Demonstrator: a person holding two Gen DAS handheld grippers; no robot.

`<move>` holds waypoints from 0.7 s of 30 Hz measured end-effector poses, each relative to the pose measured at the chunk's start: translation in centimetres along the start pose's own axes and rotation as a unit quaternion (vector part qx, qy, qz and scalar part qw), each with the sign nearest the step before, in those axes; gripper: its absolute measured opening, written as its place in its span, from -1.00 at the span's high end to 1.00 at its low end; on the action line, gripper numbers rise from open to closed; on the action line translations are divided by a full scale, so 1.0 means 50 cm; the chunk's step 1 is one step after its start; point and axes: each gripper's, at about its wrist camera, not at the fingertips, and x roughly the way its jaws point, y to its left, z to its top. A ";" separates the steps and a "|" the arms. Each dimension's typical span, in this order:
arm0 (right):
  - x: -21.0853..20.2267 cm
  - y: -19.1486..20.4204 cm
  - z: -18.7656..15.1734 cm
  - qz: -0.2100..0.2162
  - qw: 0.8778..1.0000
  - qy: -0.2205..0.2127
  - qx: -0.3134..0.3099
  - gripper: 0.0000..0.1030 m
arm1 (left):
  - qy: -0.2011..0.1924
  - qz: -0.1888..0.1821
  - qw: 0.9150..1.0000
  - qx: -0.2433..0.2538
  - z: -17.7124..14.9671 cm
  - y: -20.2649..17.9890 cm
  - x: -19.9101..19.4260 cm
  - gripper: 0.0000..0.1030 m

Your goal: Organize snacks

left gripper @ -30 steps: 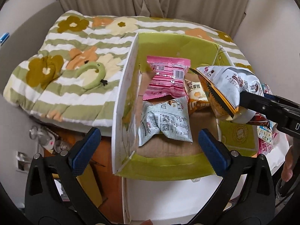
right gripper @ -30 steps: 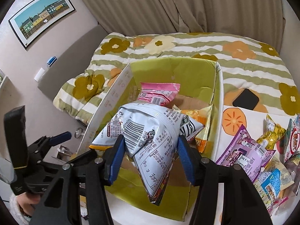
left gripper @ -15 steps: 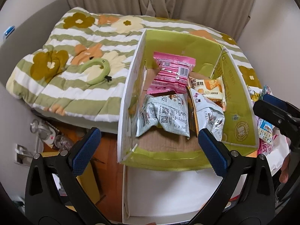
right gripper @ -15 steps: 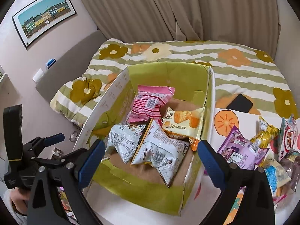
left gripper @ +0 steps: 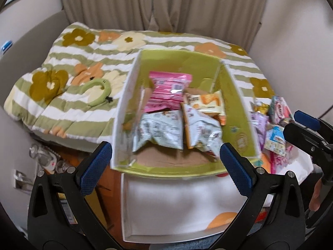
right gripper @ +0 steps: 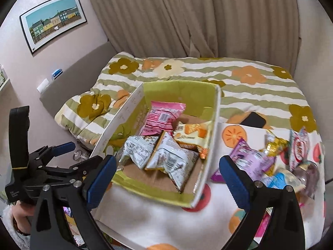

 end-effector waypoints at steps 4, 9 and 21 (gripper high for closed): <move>-0.052 -0.034 -0.018 -0.026 1.000 -0.014 0.010 -0.91 | -0.013 -0.016 1.000 0.016 -0.003 -0.055 -0.020 -0.99; -0.122 -0.101 -0.034 -0.073 0.997 -0.036 0.013 -0.91 | -0.018 -0.034 0.999 0.024 -0.019 -0.139 -0.036 -0.99; -0.206 -0.339 -0.107 -0.063 0.998 -0.006 0.018 -0.91 | 0.048 -0.056 0.997 0.019 -0.110 -0.421 0.031 -0.99</move>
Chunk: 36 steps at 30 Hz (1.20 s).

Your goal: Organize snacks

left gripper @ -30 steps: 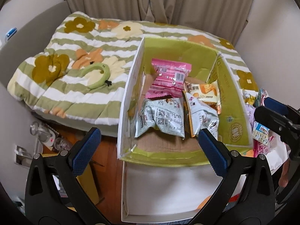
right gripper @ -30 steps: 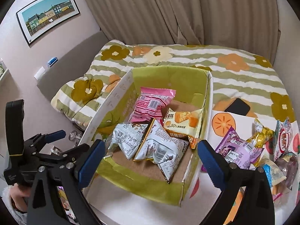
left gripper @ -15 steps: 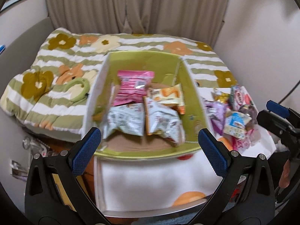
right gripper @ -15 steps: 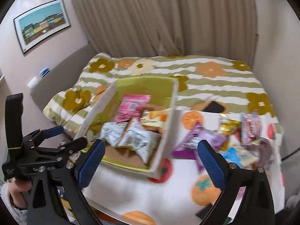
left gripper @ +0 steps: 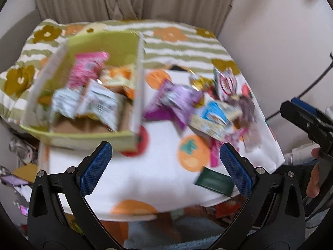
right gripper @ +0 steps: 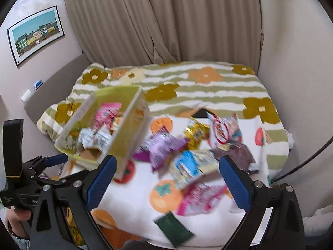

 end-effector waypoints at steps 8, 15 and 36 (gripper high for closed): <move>0.038 -0.119 -0.068 0.019 0.999 0.048 -0.017 -0.91 | 0.067 0.012 0.997 -0.026 -0.092 -0.143 0.119 -0.99; 0.099 -0.166 -0.118 0.046 0.995 0.088 -0.022 -0.91 | 0.112 0.032 0.992 -0.048 -0.151 -0.187 0.205 -0.99; 0.194 -0.182 -0.172 0.083 0.989 0.123 -0.020 -0.91 | 0.143 0.105 0.983 -0.056 -0.207 -0.176 0.328 -0.99</move>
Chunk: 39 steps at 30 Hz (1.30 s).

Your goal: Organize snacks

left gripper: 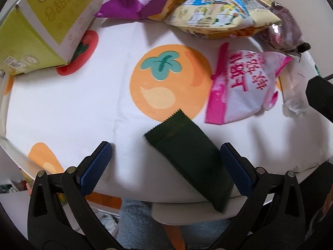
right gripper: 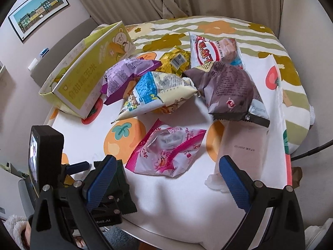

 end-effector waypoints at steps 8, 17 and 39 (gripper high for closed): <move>0.021 0.011 -0.005 0.013 1.000 0.004 -0.001 -0.91 | 0.000 0.018 1.000 -0.004 0.019 0.061 0.003 -0.95; 0.027 0.016 -0.007 0.022 1.000 0.004 0.002 -0.91 | -0.007 -0.018 1.000 0.002 0.044 0.123 -0.016 -0.95; 0.040 0.025 0.003 0.028 1.000 0.004 0.003 -0.91 | 0.028 0.003 0.985 0.170 0.088 0.059 0.064 -0.96</move>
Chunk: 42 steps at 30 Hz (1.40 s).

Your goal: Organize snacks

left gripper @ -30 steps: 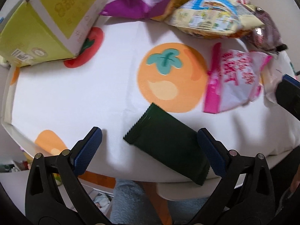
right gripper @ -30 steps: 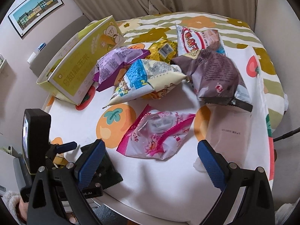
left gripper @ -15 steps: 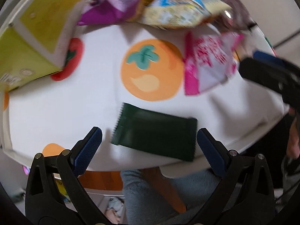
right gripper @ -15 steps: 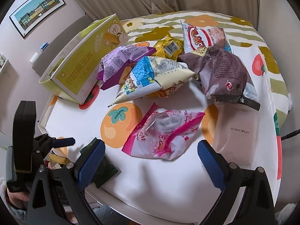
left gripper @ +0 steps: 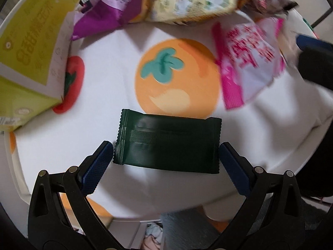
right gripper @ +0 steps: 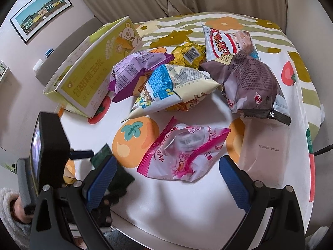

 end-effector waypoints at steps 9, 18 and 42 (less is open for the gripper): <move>0.016 0.006 0.008 0.008 1.000 -0.005 0.009 -0.91 | -0.021 0.013 0.985 -0.171 0.056 0.114 -0.014 -0.96; 0.033 0.019 0.014 0.016 1.000 -0.001 0.013 -0.91 | -0.021 0.030 0.969 -0.245 0.066 0.117 0.033 -0.96; 0.059 0.019 -0.027 -0.033 0.999 -0.005 0.017 -0.91 | -0.053 0.019 0.975 -0.215 0.025 0.018 0.002 -0.01</move>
